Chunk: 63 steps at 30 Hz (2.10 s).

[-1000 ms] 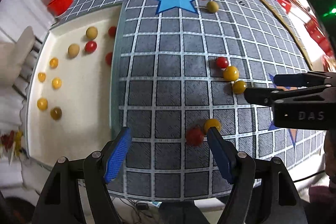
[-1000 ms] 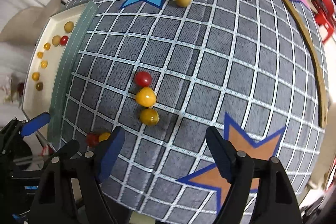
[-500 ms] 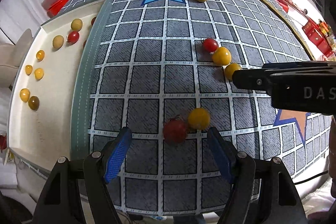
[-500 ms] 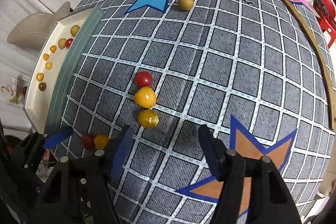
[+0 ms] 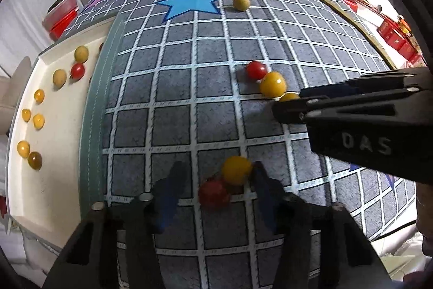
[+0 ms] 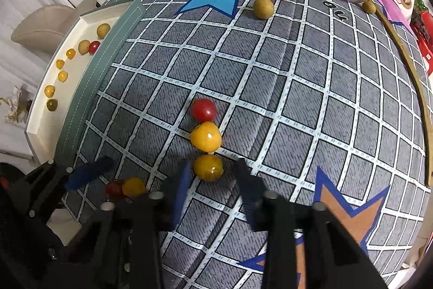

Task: Organize fruits
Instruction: 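Grasp a yellow tomato with the left tool while the right tool grasps another yellow one, then carry both yellow tomatoes over the white tray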

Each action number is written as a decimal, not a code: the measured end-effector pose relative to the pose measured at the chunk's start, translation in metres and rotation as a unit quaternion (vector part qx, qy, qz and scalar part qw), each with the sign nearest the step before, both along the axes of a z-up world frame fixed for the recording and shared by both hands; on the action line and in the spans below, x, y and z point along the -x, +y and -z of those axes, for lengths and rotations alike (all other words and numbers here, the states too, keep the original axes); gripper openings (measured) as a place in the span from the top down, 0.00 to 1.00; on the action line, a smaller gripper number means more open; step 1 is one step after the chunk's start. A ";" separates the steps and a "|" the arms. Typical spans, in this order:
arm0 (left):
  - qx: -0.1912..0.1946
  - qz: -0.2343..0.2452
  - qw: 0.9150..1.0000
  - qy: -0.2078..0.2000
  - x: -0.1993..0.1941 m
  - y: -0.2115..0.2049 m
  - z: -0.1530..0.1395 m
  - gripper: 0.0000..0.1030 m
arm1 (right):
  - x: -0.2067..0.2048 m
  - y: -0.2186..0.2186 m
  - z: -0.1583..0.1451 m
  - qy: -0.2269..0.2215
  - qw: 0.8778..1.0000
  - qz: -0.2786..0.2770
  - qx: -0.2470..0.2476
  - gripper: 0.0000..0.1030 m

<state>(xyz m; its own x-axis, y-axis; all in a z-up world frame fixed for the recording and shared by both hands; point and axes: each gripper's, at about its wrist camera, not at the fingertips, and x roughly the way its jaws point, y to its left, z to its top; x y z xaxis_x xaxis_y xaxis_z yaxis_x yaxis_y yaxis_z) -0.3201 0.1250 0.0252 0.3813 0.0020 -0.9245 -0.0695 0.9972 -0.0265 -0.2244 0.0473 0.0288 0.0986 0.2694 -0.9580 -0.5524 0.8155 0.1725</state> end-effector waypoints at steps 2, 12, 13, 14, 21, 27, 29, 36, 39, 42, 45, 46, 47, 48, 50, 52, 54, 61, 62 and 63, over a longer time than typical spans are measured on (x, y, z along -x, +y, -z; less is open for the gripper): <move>0.005 -0.005 1.000 0.000 -0.001 -0.001 -0.001 0.67 | -0.003 -0.001 0.000 0.009 1.000 0.002 -0.006 0.77; 0.044 -0.066 0.997 0.019 0.004 0.015 -0.002 0.79 | -0.008 -0.025 -0.001 0.049 0.998 0.028 -0.037 0.77; 0.045 -0.069 0.996 0.020 0.004 0.016 -0.002 0.79 | -0.008 -0.027 -0.001 0.051 0.998 0.028 -0.039 0.77; 0.047 -0.072 0.996 0.022 0.003 0.016 -0.002 0.79 | -0.008 -0.029 0.000 0.052 0.997 0.029 -0.040 0.77; 0.061 -0.099 0.993 0.020 -0.007 0.022 -0.008 0.79 | -0.013 -0.038 -0.007 0.054 0.996 0.033 -0.056 0.77; 0.063 -0.107 0.992 0.013 -0.016 0.021 -0.016 0.79 | -0.023 -0.044 -0.012 0.054 0.996 0.031 -0.063 0.77; 0.070 -0.107 0.992 0.012 -0.020 0.022 -0.016 0.79 | -0.026 -0.044 -0.012 0.054 0.996 0.027 -0.060 0.77; 0.074 -0.118 0.990 0.015 -0.026 0.030 -0.007 0.79 | -0.028 -0.039 -0.009 0.054 0.997 0.027 -0.057 0.77; 0.077 -0.117 0.990 0.008 -0.029 0.035 -0.013 0.79 | -0.031 -0.040 -0.014 0.050 0.996 0.036 -0.059 0.77; 0.081 -0.116 0.990 -0.004 -0.032 0.042 -0.022 0.79 | -0.033 -0.037 -0.021 0.041 0.997 0.040 -0.059 0.77; 0.081 -0.111 0.991 -0.009 -0.034 0.050 -0.029 0.79 | -0.035 -0.031 -0.027 0.035 0.996 0.047 -0.060 0.77; 0.080 -0.108 0.991 -0.011 -0.034 0.053 -0.031 0.79 | -0.035 -0.028 -0.029 0.033 0.996 0.048 -0.061 0.77; 0.079 -0.107 0.991 -0.013 -0.034 0.058 -0.033 0.79 | -0.035 -0.024 -0.031 0.030 0.997 0.047 -0.061 0.77; 0.077 -0.109 0.991 -0.015 -0.034 0.063 -0.034 0.79 | -0.035 -0.020 -0.032 0.028 0.997 0.046 -0.061 0.77; 0.077 -0.116 0.990 -0.020 -0.031 0.074 -0.038 0.79 | -0.034 -0.010 -0.035 0.027 0.997 0.044 -0.064 0.77; 0.073 -0.125 0.989 -0.023 -0.026 0.084 -0.040 0.79 | -0.032 0.005 -0.037 0.029 0.997 0.035 -0.068 0.77; 0.068 -0.136 0.988 -0.025 -0.019 0.098 -0.042 0.79 | -0.029 0.019 -0.038 0.028 0.997 0.024 -0.070 0.77; 0.043 -0.187 0.981 -0.022 0.013 0.148 -0.044 0.79 | -0.014 0.086 -0.042 0.035 0.995 -0.033 -0.082 0.77; 0.040 -0.196 0.980 -0.021 0.017 0.155 -0.043 0.79 | -0.012 0.095 -0.042 0.036 0.995 -0.041 -0.083 0.77; 0.037 -0.204 0.978 -0.019 0.021 0.163 -0.042 0.79 | -0.009 0.104 -0.042 0.036 0.995 -0.047 -0.084 0.77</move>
<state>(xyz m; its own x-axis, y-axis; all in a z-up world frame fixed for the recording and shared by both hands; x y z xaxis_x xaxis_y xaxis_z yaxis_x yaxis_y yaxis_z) -0.3412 0.2877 0.0668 0.3976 0.0950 -0.9126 -0.4587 0.8820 -0.1080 -0.2152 0.1515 0.0704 -0.0030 0.4314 -0.9022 -0.6066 0.7164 0.3446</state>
